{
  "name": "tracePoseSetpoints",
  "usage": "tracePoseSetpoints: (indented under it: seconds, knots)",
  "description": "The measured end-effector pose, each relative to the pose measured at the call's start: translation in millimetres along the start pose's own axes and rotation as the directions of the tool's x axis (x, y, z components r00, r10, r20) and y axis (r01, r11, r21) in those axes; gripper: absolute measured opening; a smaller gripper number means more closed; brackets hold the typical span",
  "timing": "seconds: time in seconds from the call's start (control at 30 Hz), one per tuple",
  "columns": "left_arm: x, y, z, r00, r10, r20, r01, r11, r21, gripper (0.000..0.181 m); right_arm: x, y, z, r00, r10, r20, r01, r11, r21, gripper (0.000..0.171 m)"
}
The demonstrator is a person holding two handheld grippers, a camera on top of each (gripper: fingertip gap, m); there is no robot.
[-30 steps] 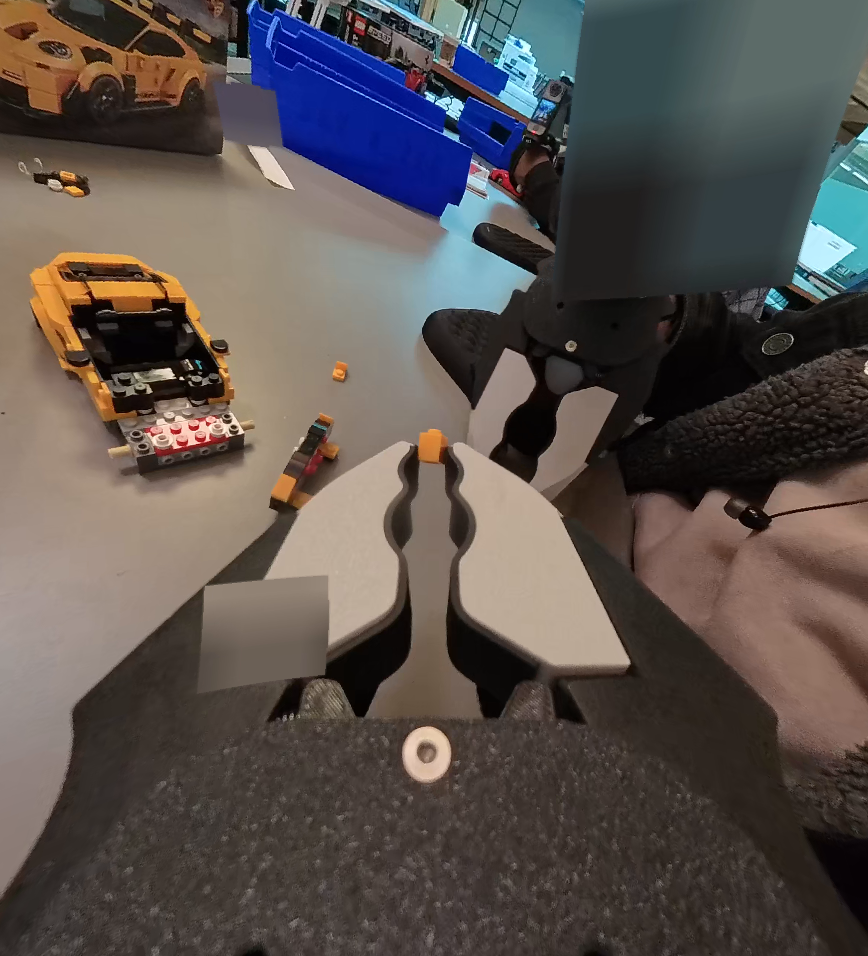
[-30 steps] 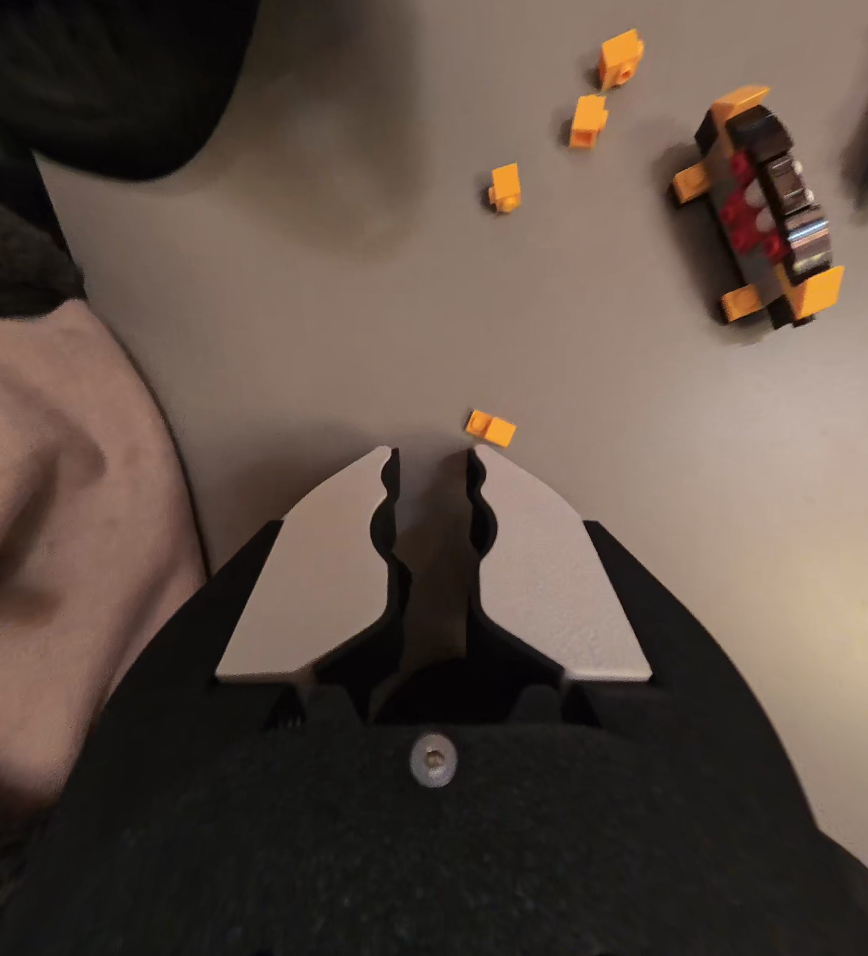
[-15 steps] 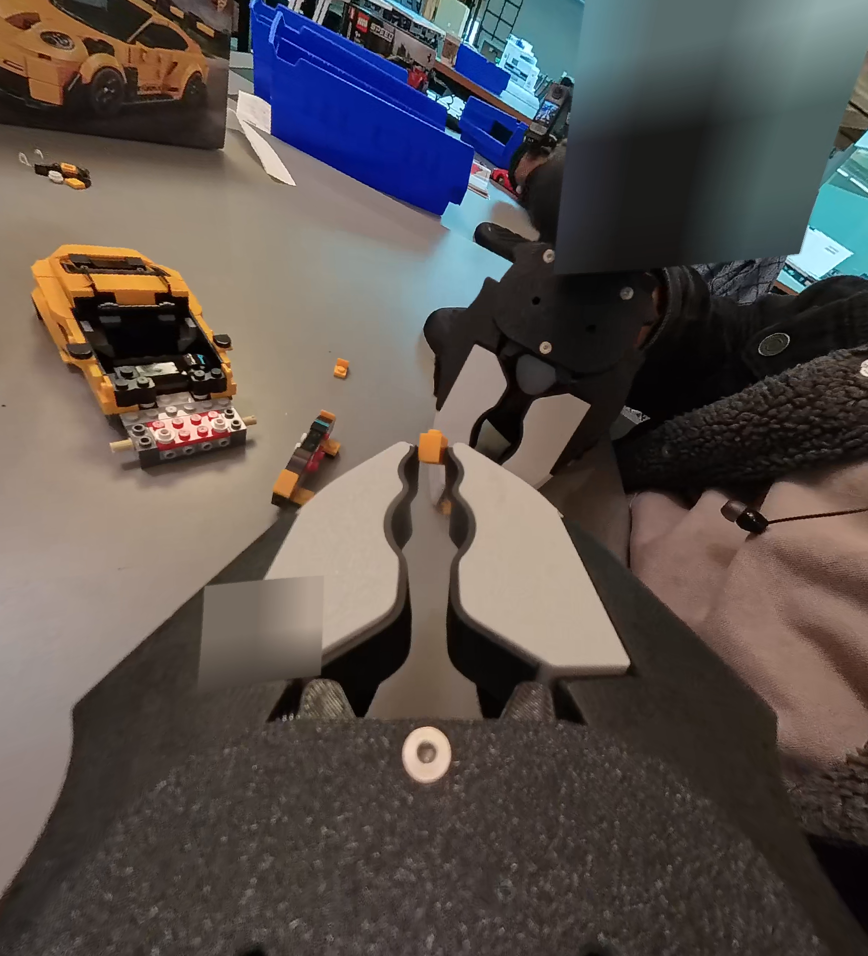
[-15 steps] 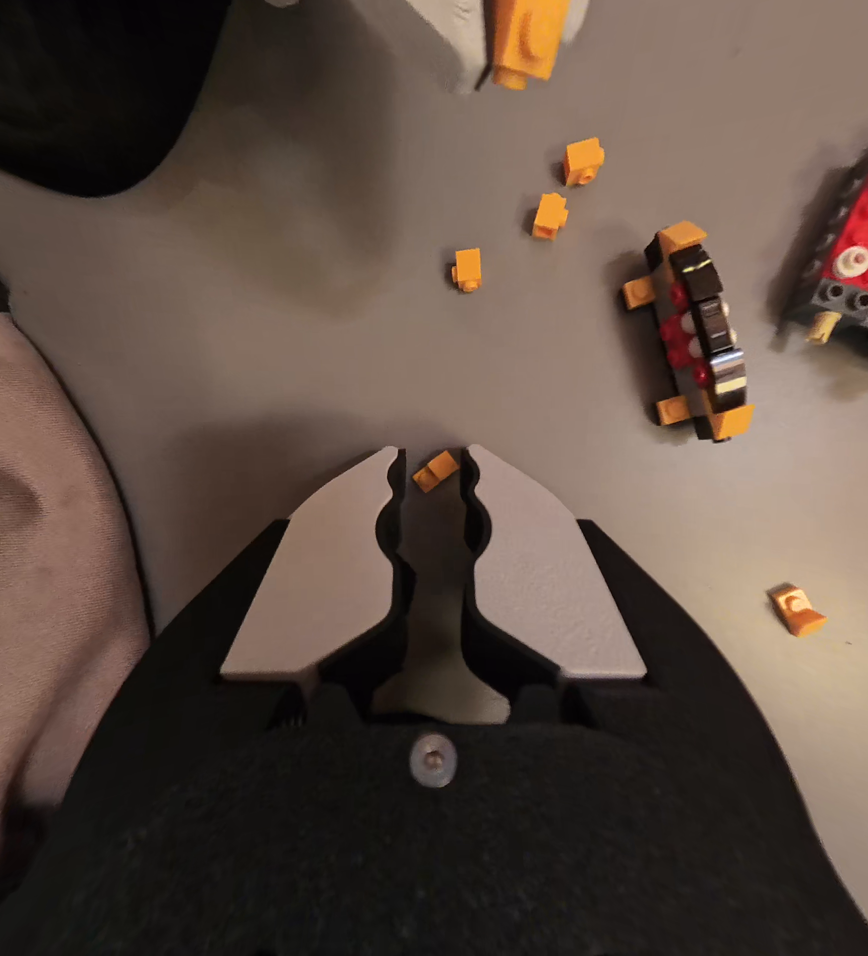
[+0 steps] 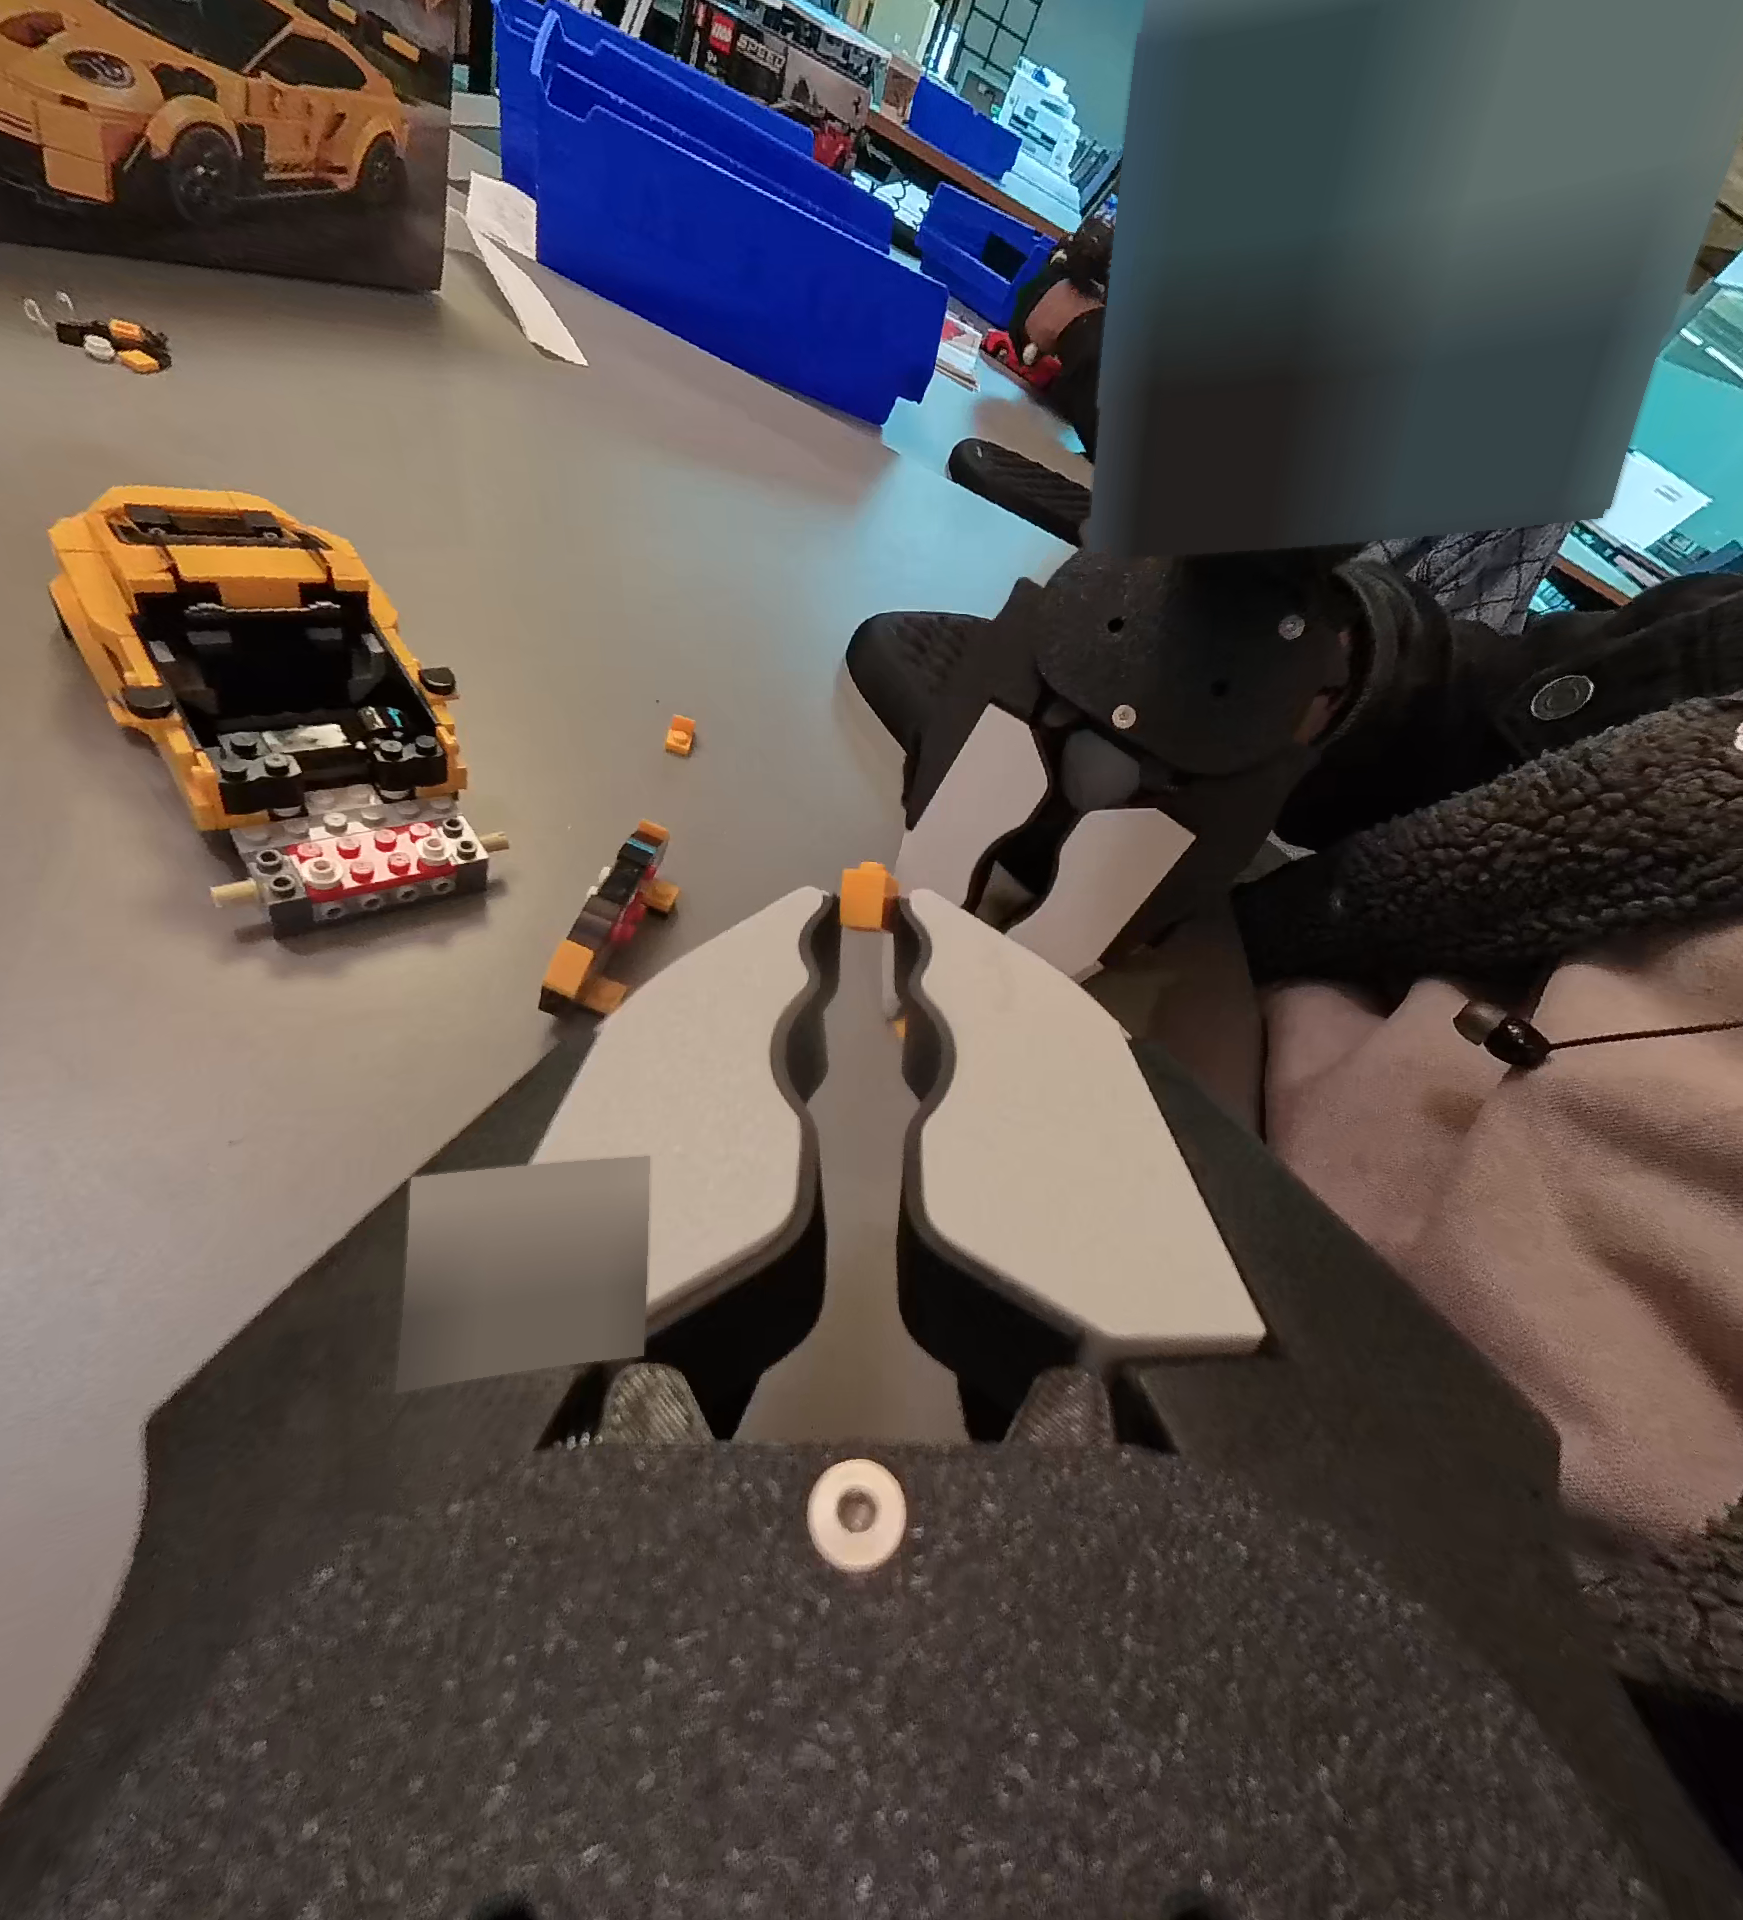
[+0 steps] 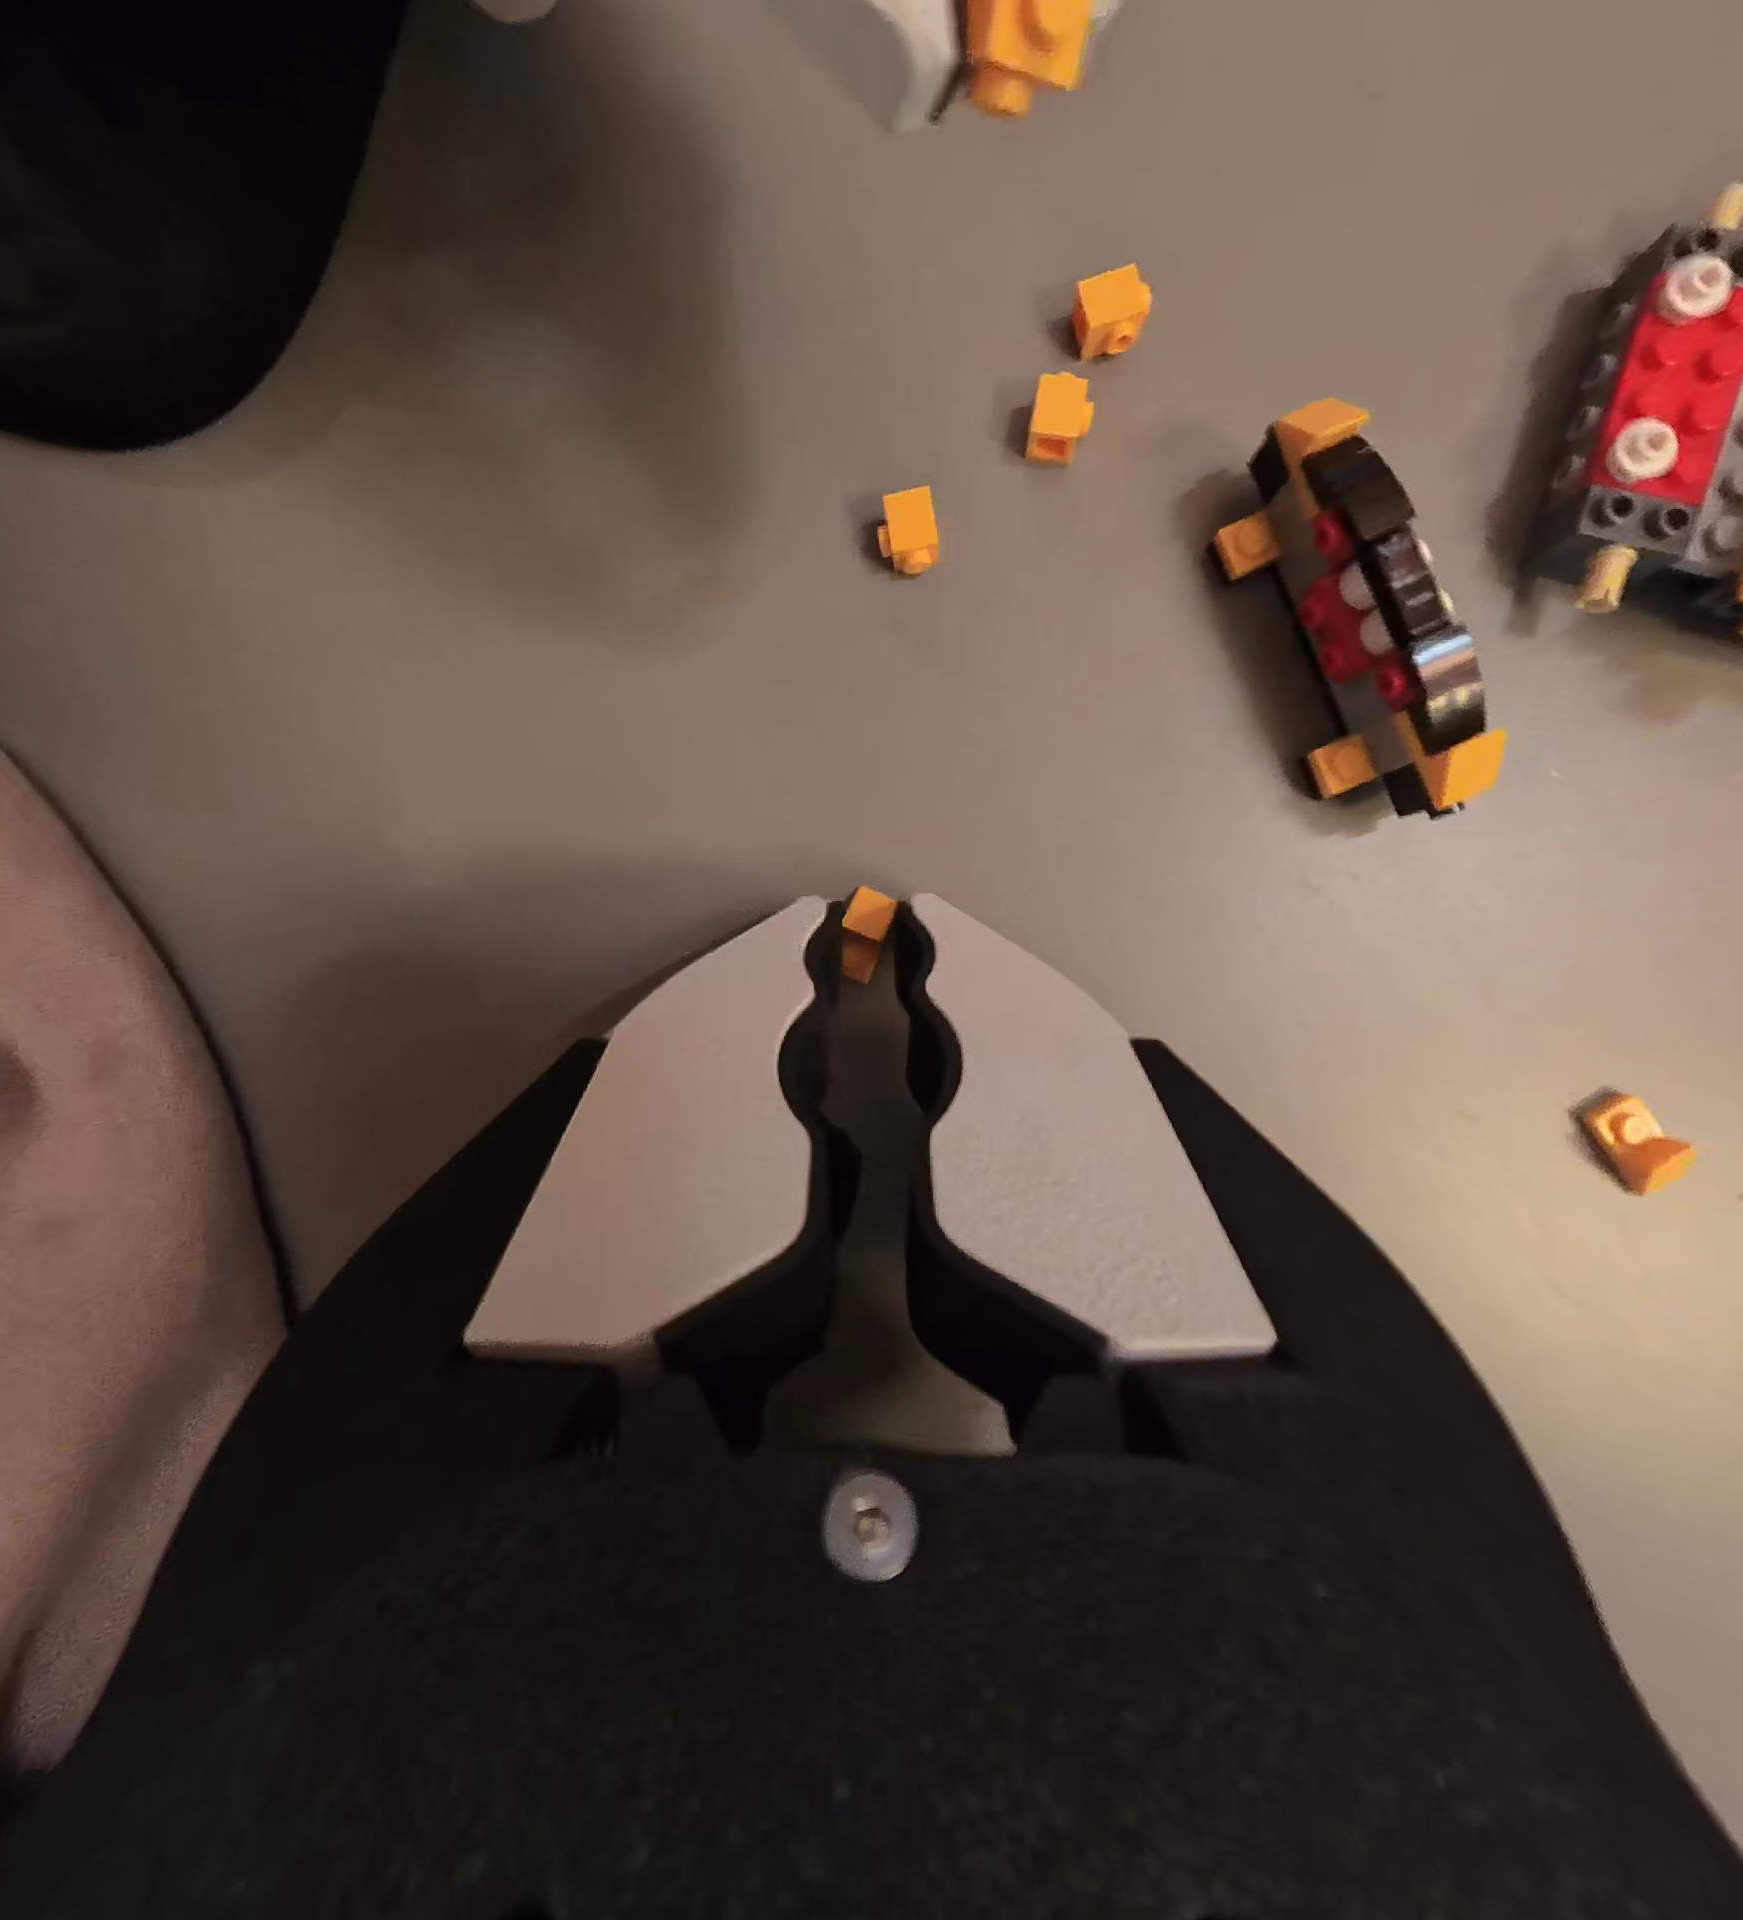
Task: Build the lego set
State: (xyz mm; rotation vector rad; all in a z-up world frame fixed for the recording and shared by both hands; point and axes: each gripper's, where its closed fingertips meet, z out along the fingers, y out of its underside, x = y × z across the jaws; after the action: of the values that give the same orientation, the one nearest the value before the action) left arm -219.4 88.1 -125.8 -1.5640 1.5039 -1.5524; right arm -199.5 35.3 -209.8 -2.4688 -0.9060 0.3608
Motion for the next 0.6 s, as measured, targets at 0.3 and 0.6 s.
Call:
tracePoseSetpoints:
  seconds: [0.3, 0.6]
  knots:
    - [13.0, -3.2, 0.8, 0.997, 0.045, -0.061, -0.044, 0.999, 0.020, 0.009, -2.6, -48.2, -40.1, 0.944, -0.227, 0.238, 0.131, 0.923, 0.361, 0.008]
    - [25.4, -7.0, 2.1, 0.980, 0.189, -0.058, -0.187, 0.981, 0.043, 0.010, -7.3, -98.0, -80.5, 0.923, -0.274, 0.271, 0.079, 0.823, 0.563, 0.008]
